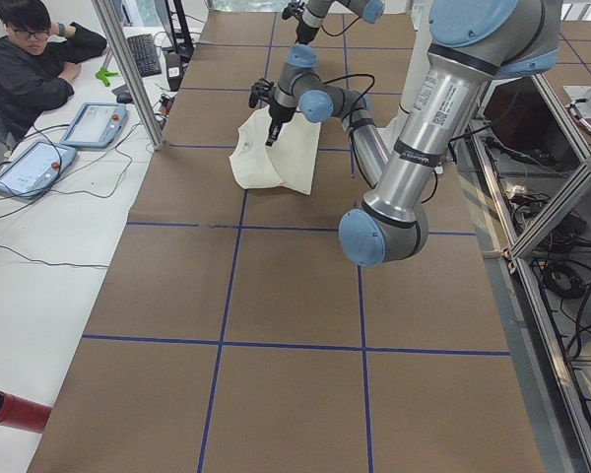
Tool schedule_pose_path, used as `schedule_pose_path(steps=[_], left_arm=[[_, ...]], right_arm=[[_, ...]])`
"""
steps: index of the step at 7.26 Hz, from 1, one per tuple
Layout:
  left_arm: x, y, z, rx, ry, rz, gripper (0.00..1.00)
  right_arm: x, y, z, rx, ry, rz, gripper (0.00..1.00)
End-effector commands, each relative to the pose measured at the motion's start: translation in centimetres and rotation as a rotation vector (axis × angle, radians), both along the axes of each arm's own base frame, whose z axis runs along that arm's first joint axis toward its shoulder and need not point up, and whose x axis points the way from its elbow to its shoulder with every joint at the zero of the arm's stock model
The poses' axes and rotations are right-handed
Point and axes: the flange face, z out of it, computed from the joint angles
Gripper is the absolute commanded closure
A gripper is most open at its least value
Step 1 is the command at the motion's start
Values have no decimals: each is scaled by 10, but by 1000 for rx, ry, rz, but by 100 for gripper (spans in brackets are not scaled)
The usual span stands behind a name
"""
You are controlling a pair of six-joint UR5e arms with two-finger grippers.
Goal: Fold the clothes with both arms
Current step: 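Lift the hem with both grippers and carry it over toward the collar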
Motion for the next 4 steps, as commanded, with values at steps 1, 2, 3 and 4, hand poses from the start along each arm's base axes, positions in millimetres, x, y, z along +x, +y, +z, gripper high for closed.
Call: schedule_pose_path(steps=[1, 2, 3, 4], left_arm=[[56, -61, 30, 6, -2, -18, 100], [74, -80, 48, 13, 4, -20, 100], [93, -96, 67, 4, -6, -21, 100], [104, -107, 89, 19, -23, -41, 100]], right_arm=[[-41, -86, 65, 7, 45, -3, 100], [-57, -109, 92, 11, 51, 1, 100], [-82, -132, 112, 21, 45, 2, 100], [-102, -148, 123, 28, 35, 2, 100]])
